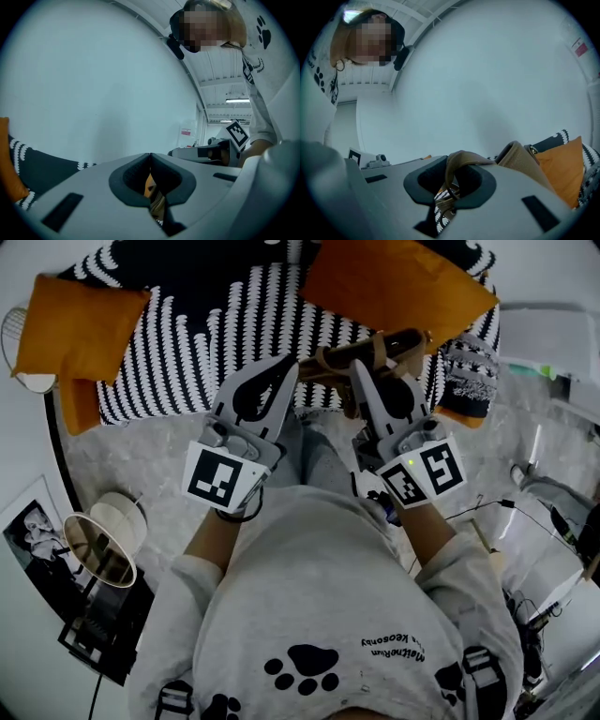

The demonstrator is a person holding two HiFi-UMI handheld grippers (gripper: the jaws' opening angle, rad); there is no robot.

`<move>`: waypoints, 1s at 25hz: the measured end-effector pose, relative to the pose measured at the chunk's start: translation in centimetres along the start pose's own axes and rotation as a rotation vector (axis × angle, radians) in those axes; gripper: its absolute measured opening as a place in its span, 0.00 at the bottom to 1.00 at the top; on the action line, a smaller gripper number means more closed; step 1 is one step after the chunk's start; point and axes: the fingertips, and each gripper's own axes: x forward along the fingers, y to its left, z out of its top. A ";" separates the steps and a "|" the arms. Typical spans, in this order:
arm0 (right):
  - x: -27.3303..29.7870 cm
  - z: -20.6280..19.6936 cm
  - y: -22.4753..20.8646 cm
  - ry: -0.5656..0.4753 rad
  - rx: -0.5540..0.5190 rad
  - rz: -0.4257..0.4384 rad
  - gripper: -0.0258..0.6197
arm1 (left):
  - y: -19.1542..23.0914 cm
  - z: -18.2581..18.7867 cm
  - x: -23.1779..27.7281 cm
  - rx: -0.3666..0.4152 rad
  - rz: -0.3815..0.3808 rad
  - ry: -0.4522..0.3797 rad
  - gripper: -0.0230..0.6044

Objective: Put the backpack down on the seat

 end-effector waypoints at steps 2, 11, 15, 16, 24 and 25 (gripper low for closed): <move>0.3 -0.6 -0.7 0.006 0.011 -0.003 0.15 | 0.3 -0.5 0.6 0.003 -0.007 0.001 0.07; 0.6 -2.0 -1.9 0.010 0.044 -0.002 0.15 | 0.5 -1.1 2.6 -0.028 -0.005 -0.044 0.07; 1.7 -3.4 -2.7 0.011 0.053 -0.010 0.15 | 1.6 -2.8 3.2 -0.027 -0.019 -0.031 0.07; 2.0 -4.0 -3.0 0.012 0.058 -0.013 0.15 | 1.9 -3.4 3.5 -0.024 -0.024 -0.024 0.07; 2.6 -5.8 -4.1 0.024 0.068 -0.025 0.15 | 3.0 -5.3 3.9 -0.029 -0.011 -0.010 0.07; 2.7 -5.9 -4.0 0.028 0.070 -0.026 0.15 | 3.1 -5.3 3.9 -0.030 -0.009 -0.008 0.07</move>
